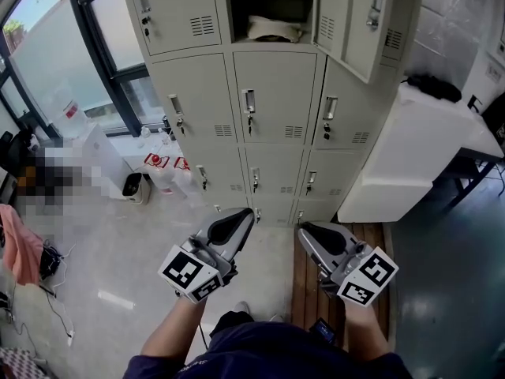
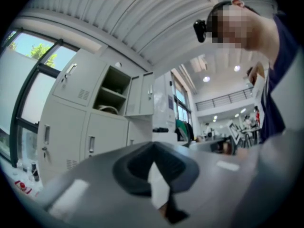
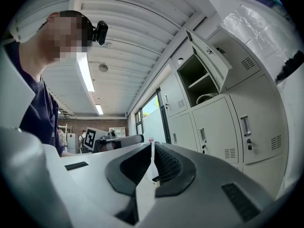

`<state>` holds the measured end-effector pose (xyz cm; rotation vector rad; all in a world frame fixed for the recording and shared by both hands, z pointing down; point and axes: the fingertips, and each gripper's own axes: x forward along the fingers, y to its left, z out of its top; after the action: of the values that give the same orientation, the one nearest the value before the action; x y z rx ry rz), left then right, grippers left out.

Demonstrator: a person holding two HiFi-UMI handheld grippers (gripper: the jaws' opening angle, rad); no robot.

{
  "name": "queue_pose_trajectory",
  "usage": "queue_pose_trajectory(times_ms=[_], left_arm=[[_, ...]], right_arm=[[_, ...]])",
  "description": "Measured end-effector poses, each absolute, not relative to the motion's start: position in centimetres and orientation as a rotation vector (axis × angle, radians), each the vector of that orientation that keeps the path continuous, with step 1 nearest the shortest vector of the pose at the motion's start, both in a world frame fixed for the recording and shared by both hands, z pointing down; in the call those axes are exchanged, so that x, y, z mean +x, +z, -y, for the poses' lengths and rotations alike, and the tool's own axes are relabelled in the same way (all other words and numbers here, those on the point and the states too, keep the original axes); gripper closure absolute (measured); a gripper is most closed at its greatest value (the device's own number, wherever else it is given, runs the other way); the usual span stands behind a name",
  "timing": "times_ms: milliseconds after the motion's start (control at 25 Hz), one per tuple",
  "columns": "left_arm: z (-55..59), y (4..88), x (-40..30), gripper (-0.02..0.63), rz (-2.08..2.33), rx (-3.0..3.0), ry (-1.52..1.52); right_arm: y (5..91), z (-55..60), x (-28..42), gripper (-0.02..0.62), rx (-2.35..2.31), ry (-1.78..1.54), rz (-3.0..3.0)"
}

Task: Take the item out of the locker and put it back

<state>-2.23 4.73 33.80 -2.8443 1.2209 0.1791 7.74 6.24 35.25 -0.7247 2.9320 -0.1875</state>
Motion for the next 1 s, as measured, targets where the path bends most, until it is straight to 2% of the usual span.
queue_pose_trajectory(times_ms=[400,1000], left_arm=[[0.4,34.3,-5.0,0.603,-1.288,-2.815,0.228],[17.0,27.6,-8.1,0.603,-1.006,-2.657,0.147]], right_arm=[[36.4,-1.3,8.6,0.588,-0.788,-0.22,-2.914],[34.6,13.4,0.7,0.588,-0.864,-0.167,-2.868]])
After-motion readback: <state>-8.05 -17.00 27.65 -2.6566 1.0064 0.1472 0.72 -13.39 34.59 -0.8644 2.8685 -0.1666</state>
